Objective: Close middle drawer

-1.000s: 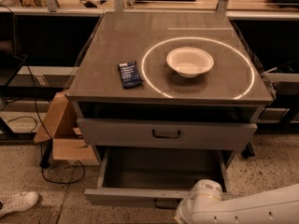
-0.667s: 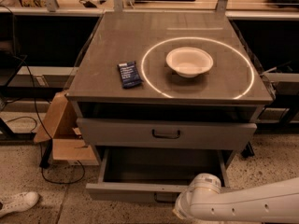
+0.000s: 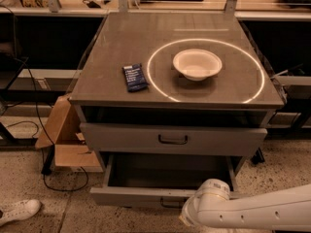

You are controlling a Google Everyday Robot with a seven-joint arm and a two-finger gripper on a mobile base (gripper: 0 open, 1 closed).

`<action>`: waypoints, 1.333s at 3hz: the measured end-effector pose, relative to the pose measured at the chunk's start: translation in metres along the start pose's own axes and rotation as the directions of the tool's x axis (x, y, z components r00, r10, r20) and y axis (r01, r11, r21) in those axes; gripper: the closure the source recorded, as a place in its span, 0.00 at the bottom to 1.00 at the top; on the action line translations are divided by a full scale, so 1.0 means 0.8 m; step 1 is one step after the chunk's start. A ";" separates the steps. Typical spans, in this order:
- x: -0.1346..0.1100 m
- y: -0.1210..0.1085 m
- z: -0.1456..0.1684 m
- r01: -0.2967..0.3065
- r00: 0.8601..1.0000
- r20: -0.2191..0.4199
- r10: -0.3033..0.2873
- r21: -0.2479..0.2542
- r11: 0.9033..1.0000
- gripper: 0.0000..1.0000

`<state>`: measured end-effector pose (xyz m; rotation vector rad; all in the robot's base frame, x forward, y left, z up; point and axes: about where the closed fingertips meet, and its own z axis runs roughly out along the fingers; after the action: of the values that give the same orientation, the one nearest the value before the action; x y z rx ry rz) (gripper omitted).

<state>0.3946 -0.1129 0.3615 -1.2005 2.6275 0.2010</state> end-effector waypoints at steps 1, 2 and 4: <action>-0.012 -0.009 -0.002 -0.010 1.000 0.017 0.010 0.011 1.000 1.00; -0.035 -0.019 -0.003 -0.019 0.999 0.041 0.018 0.021 1.000 1.00; -0.065 -0.033 -0.005 -0.030 0.997 0.071 0.027 0.032 0.999 1.00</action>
Offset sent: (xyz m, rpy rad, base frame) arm 0.1051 0.0356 0.0366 0.0630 -0.1266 -0.0796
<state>0.4464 -0.0932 0.3792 -1.1249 2.5779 0.2010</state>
